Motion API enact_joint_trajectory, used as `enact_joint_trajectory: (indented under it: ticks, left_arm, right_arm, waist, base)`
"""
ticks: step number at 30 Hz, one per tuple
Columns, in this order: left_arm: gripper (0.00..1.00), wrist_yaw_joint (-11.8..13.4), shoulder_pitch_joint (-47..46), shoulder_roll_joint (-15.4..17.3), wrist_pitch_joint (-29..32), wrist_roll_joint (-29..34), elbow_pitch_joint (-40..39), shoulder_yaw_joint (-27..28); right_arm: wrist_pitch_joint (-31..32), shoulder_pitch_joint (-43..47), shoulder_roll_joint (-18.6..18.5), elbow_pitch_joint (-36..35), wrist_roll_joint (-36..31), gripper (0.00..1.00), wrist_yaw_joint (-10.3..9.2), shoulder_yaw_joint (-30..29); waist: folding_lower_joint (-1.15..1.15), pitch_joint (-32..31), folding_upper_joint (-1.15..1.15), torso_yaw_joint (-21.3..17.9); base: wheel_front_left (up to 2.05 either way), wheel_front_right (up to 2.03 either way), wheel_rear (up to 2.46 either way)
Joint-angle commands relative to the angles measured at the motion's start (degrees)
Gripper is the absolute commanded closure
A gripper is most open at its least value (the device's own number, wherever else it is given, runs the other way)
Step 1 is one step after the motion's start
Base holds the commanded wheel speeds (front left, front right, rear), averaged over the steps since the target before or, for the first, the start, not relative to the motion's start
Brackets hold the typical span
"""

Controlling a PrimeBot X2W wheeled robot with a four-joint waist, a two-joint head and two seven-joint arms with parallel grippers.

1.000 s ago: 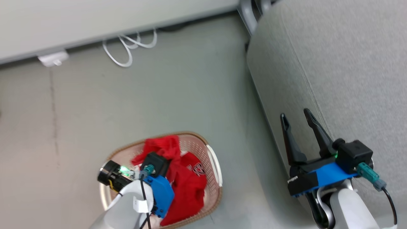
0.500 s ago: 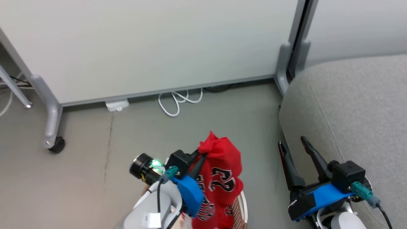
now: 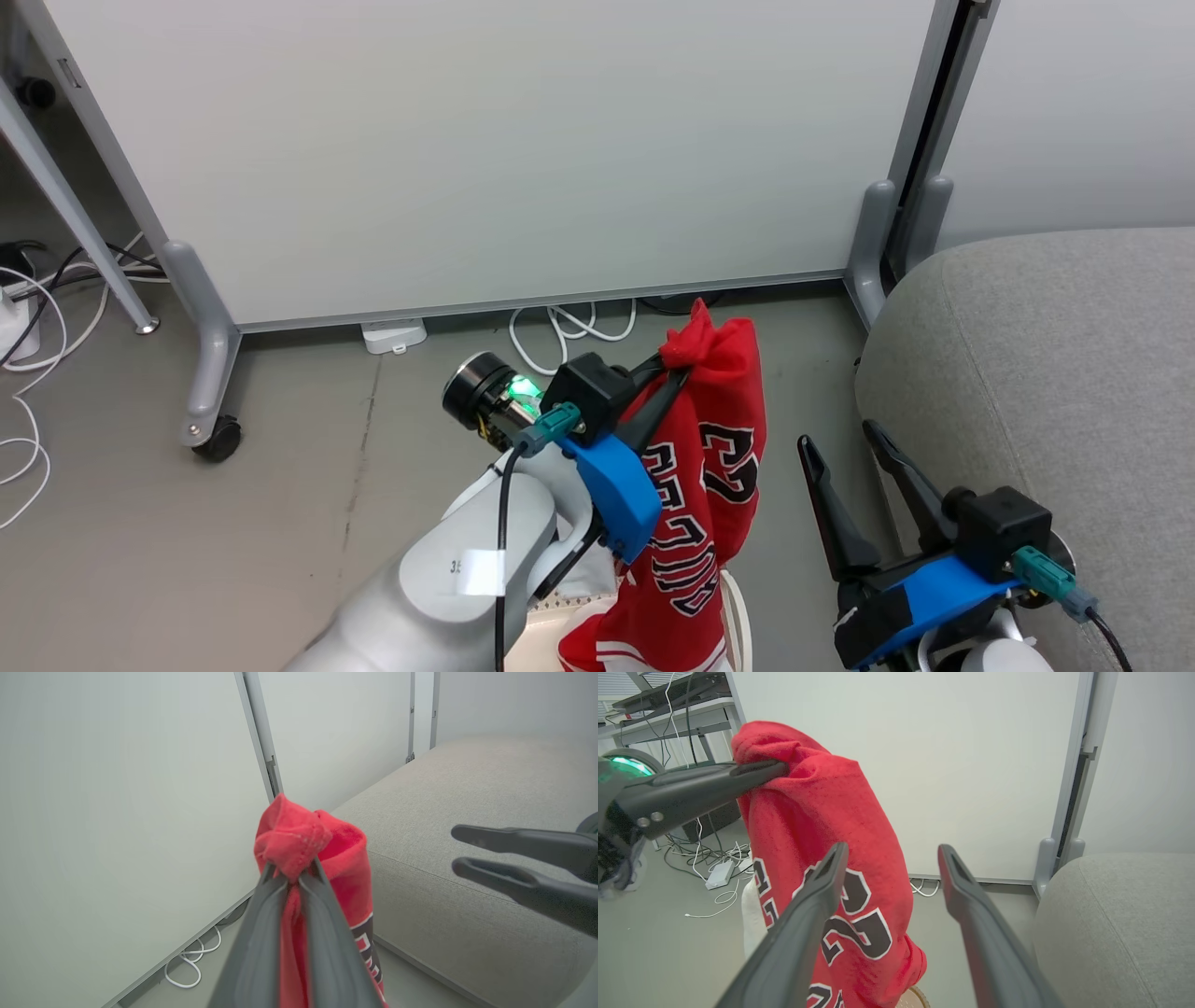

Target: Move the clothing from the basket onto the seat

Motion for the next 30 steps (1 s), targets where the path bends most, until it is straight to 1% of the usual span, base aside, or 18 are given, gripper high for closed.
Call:
enact_joint_trajectory:
  ticks: [1, 7, 9, 12, 20, 24, 30]
  left_arm:
    - [1.00, -0.07, -1.18, -0.06, 0.32, -0.87, -0.50, -0.74]
    - [1.00, -0.07, -5.48, -0.05, 2.04, -5.52, -1.88, -3.22]
    - [1.00, 0.54, -6.46, -0.05, 1.93, -6.22, -1.91, -3.96]
    - [1.00, 1.31, -6.72, -0.05, 1.83, -7.32, -1.92, -5.19]
    - [1.00, 1.93, -7.38, -0.06, 2.16, -10.86, -0.76, -8.07]
    - [1.00, 2.22, -7.93, -0.05, 1.82, -12.23, -0.41, -9.27]
    - [1.00, 2.71, -8.71, -0.06, 1.33, -13.95, -0.41, -11.03]
  right_arm:
    - [0.10, 0.90, -0.13, 0.07, 0.41, 0.00, 0.01, 0.26]
    - [0.39, 1.21, -0.14, 0.51, 0.93, 0.00, 0.01, 1.38]
    - [0.40, 1.16, -0.14, 0.57, 1.07, 0.00, 0.01, 1.74]
    - [0.51, 0.99, -0.14, 0.47, 1.20, 0.00, 0.01, 2.26]
    - [0.98, -0.10, -0.13, 0.74, 0.69, 0.00, 0.01, 3.98]
    - [2.57, -1.49, -0.14, 1.95, -0.06, 0.00, 0.01, 5.58]
    - [5.35, -4.62, -0.14, 6.11, -0.65, 0.00, 0.01, 7.65]
  waist:
    - [0.01, -0.12, 0.00, 0.24]
    - [0.01, -0.42, 0.00, 0.83]
    - [0.01, -0.45, 0.00, 0.83]
    - [0.01, -0.42, 0.00, 0.65]
    - [0.01, 0.00, 0.00, -0.08]
    - [0.01, 0.11, 0.00, -0.28]
    - [0.01, 0.19, 0.00, -0.16]
  base:
    - [0.00, 0.00, 0.00]
    - [0.00, 0.00, 0.00]
    - [0.00, 0.00, 0.00]
    - [0.00, 0.00, 0.00]
    - [0.00, 0.00, 0.00]
    - [0.00, 0.00, 0.00]
    - [0.00, 0.00, 0.00]
